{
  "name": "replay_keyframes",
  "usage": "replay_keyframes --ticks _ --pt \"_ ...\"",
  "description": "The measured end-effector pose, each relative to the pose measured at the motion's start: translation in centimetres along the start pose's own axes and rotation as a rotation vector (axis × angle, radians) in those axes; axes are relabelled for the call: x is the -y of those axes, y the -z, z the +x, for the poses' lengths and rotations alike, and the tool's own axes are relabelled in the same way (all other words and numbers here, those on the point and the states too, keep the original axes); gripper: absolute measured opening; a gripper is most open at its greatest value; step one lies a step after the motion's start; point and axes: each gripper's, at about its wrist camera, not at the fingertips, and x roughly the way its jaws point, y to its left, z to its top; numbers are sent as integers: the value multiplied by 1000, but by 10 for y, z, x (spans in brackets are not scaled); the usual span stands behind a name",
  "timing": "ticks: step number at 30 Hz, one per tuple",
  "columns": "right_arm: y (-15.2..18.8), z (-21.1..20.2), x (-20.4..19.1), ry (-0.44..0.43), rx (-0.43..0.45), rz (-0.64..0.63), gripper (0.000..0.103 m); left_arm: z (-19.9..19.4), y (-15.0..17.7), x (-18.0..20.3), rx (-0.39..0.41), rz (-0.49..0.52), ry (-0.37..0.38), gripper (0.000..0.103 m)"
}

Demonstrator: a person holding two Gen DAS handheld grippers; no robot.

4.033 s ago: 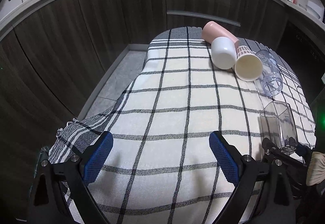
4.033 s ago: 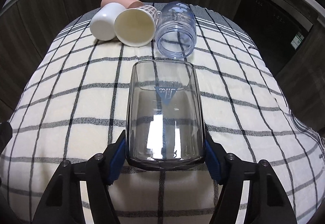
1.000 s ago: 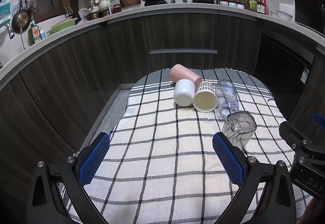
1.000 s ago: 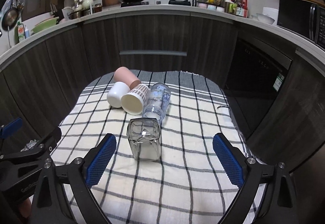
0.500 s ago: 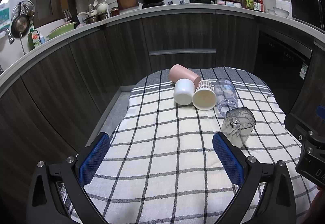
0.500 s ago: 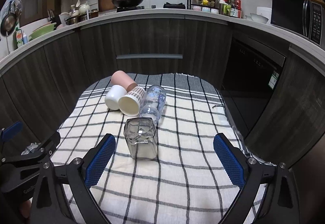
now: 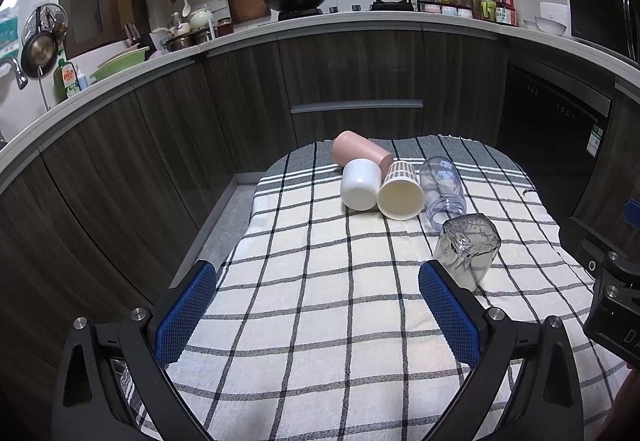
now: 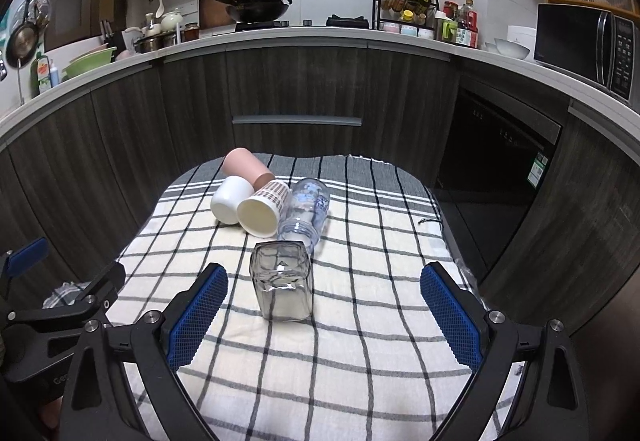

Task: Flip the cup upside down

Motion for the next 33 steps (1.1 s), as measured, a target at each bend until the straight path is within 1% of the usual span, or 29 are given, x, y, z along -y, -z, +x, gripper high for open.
replay_keyframes --ticks 11,33 --pt "-1 3 3 -2 -13 17 97 -2 -1 0 0 1 4 103" --pt "-1 3 3 -3 -13 19 97 -2 -1 0 -1 -1 5 103"
